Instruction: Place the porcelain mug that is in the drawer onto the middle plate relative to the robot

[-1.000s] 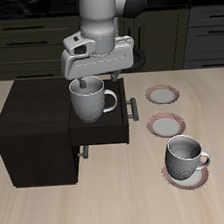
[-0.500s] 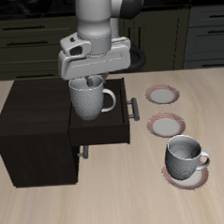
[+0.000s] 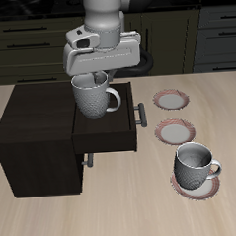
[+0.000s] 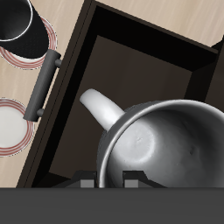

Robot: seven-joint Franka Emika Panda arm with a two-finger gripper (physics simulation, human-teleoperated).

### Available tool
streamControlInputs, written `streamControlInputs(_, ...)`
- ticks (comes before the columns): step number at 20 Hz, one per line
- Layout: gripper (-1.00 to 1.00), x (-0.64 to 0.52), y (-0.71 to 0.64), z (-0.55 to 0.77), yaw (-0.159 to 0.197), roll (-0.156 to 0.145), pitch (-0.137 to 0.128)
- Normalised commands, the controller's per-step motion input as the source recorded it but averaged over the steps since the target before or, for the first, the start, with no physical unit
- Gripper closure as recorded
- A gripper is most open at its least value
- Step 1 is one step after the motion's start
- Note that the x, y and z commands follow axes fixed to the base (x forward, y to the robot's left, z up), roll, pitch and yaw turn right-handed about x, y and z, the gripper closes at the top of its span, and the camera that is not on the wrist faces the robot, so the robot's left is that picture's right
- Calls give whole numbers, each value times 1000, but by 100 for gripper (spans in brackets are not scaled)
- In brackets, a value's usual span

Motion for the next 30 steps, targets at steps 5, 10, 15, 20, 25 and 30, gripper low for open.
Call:
streamControlInputs(5,100,-164,136,536,4,7,-77)
streamControlInputs(10,100,-122,47,342,-1,-4,-50)
streamControlInputs(15,100,-172,-15,428,3,-14,-64)
streamControlInputs(20,100,-197,78,438,-30,-1,-57)
streamControlInputs(25,100,-13,181,93,-75,-9,-12)
streamControlInputs(30,100,62,340,-108,-129,-30,10)
